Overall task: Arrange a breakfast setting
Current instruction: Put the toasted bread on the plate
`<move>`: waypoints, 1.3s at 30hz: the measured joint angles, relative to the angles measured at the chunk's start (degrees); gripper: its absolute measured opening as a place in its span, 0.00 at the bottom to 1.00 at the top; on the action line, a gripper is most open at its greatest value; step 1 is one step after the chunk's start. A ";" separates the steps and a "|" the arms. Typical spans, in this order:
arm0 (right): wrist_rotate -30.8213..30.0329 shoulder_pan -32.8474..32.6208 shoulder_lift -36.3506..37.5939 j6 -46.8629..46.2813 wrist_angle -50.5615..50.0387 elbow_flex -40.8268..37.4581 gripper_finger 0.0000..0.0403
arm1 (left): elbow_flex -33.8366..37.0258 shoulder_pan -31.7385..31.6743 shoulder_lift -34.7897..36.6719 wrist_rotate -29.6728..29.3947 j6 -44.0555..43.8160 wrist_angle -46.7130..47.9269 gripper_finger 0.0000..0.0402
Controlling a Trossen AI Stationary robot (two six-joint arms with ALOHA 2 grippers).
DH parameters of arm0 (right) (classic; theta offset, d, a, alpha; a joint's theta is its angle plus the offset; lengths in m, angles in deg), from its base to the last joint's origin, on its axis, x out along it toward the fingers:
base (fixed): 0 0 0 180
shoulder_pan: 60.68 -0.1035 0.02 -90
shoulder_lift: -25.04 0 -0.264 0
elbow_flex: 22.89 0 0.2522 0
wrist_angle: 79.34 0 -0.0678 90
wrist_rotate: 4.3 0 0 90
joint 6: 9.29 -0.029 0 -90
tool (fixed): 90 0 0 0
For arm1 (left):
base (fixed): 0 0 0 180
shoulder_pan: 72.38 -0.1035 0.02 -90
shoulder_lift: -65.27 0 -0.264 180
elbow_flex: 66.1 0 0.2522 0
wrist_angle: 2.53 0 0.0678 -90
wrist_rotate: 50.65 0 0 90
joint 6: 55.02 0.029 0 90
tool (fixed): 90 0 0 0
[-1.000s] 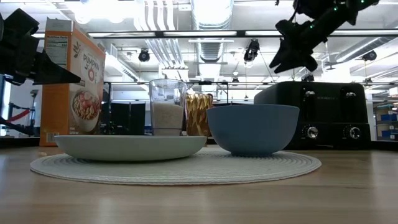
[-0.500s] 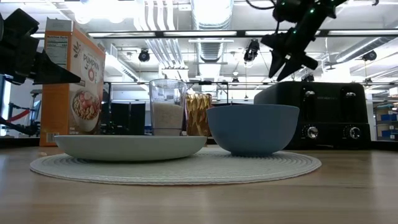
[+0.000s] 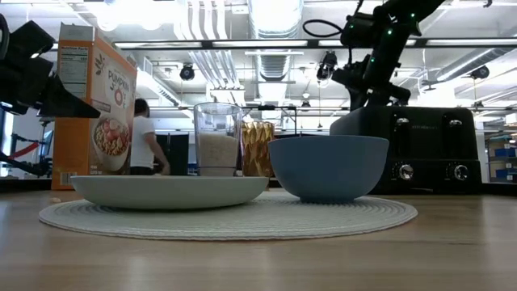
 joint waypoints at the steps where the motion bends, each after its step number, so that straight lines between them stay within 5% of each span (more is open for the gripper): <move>1: -0.15 -0.01 -0.02 -0.24 0.06 -0.03 0.36 | 0.00 0.00 0.00 -0.01 0.00 0.00 0.00; 7: -1.10 -0.02 0.22 -0.50 -0.08 -0.15 0.31 | 0.00 0.00 -0.02 -0.23 0.00 0.06 0.00; 15: -1.29 0.00 0.33 2.46 -0.39 -0.26 0.04 | 0.00 0.00 -0.02 -0.30 0.00 0.13 0.00; 25: -0.37 0.00 2.88 3.16 -2.03 2.94 0.02 | 0.00 0.00 -0.02 -0.38 -0.01 0.14 0.00; 29: 4.60 -0.34 5.52 1.67 -2.63 5.05 0.02 | 0.00 0.00 -0.02 -0.41 -0.02 0.15 0.00; 39: 7.76 -12.43 14.16 -3.77 -1.17 5.99 0.02 | 0.00 0.00 -0.02 -0.43 -0.02 0.49 0.00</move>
